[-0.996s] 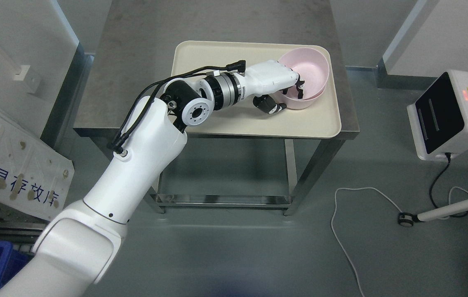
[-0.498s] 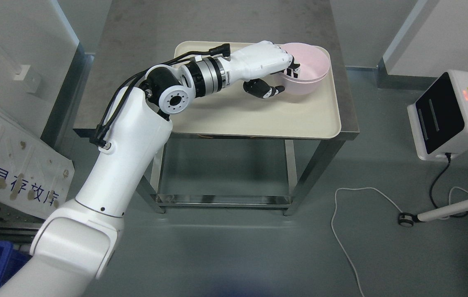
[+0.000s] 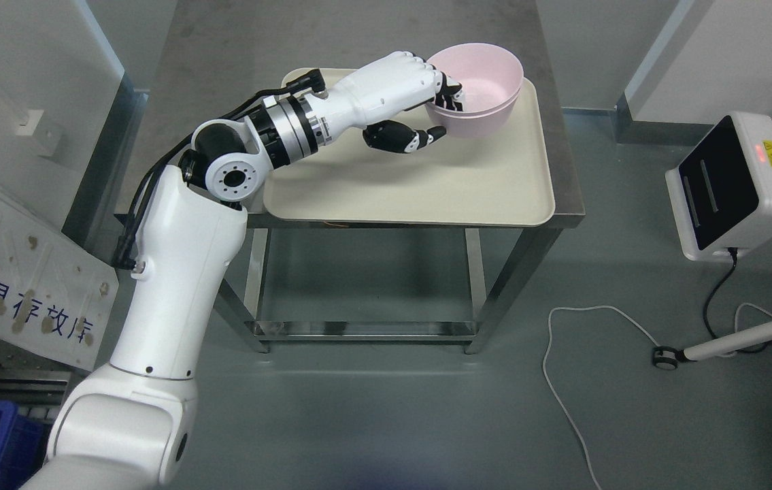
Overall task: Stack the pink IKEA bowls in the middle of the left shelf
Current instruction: 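Lift the stacked pink bowls off the tray with the left hand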
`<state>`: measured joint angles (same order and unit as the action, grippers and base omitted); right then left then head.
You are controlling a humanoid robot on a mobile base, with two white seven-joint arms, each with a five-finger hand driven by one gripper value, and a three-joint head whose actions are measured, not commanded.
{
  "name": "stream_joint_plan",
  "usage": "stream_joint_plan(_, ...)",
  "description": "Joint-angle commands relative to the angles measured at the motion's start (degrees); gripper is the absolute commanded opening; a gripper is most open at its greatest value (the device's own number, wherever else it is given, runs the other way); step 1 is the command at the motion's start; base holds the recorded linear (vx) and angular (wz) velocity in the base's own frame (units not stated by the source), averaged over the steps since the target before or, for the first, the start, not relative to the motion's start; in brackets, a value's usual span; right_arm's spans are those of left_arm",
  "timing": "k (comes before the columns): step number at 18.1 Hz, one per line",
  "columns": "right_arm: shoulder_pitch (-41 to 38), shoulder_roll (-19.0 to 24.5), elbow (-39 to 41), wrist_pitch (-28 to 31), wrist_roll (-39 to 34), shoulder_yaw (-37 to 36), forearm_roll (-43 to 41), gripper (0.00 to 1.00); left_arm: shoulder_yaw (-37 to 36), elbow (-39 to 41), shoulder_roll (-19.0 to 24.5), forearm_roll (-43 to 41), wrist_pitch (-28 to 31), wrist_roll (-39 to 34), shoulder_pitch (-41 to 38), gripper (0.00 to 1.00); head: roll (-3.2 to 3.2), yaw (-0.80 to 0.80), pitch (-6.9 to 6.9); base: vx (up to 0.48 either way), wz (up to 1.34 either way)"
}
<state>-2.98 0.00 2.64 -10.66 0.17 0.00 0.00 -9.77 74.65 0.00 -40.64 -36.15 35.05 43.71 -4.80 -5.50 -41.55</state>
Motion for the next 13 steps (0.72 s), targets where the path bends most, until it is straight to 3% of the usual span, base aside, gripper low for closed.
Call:
stream_joint_plan(1,0.0,-1.0,0.0,0.0,-0.3,-0.6,0.4,1.00,8.9,5.9,1.0,0.9,-0.3,-0.1,-4.0,0.03,0.00,0.00,0.00,-0.021,0.00)
stream_joint_plan(7,0.0,-1.0,0.0,0.0,-0.3,-0.5,0.4,1.00,9.0,6.7,1.0,0.9,-0.2,-0.2,-4.0,0.03,0.00,0.00,0.00,-0.080,0.00)
stream_joint_plan(13,0.0,-1.0,0.0,0.0,-0.3,-0.6,0.4,1.00,9.2,6.7,1.0,0.9,-0.1,-0.2,-4.0,0.03,0.00,0.00,0.00,-0.258,-0.23)
